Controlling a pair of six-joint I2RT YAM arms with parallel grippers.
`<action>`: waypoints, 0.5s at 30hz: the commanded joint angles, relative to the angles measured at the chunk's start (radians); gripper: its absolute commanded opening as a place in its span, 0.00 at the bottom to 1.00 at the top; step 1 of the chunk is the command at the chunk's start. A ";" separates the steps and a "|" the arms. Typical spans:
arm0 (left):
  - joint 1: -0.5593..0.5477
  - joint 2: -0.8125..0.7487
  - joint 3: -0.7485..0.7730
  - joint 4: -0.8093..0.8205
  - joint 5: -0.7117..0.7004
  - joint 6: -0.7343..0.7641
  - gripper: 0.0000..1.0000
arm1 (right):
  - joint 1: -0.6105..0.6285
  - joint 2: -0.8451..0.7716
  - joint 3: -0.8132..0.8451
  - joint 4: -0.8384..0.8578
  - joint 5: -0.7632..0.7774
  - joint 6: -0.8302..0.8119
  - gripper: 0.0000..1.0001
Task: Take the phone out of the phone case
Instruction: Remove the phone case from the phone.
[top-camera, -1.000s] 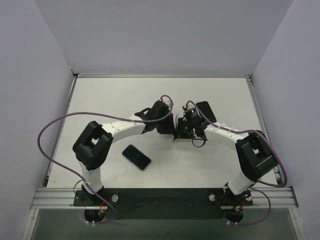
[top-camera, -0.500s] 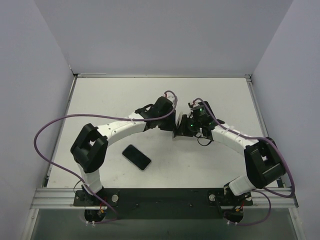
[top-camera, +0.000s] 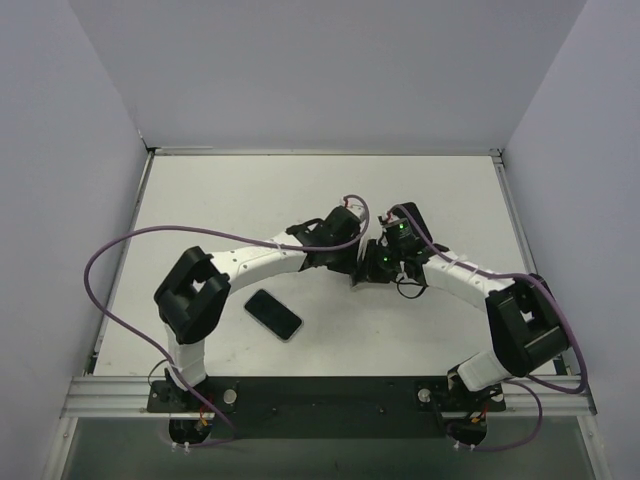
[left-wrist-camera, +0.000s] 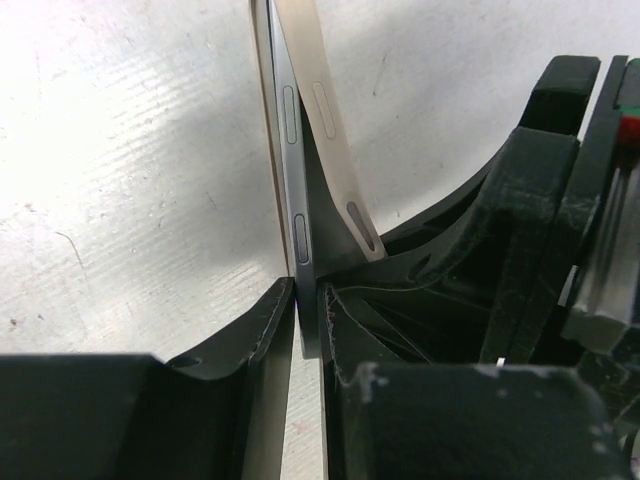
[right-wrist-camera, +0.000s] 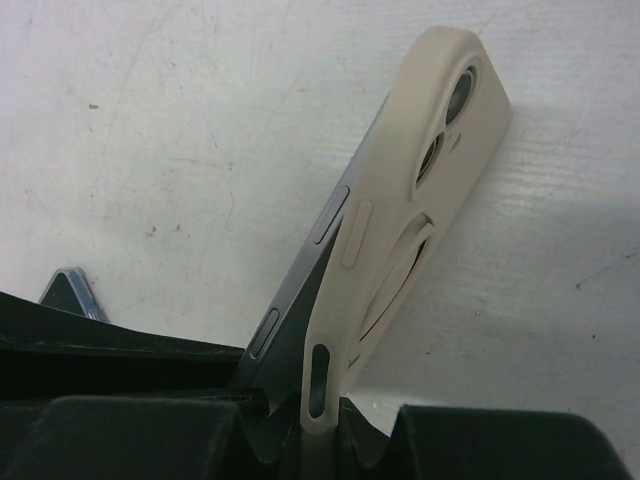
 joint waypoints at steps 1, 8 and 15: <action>0.029 0.081 -0.029 -0.195 -0.202 0.062 0.00 | -0.029 0.008 -0.015 0.015 0.003 0.010 0.00; 0.004 0.159 -0.014 -0.204 -0.199 0.046 0.13 | -0.021 0.018 -0.024 0.030 0.001 0.015 0.00; 0.001 0.214 0.000 -0.189 -0.166 0.043 0.21 | -0.023 0.017 -0.026 0.033 -0.002 0.012 0.00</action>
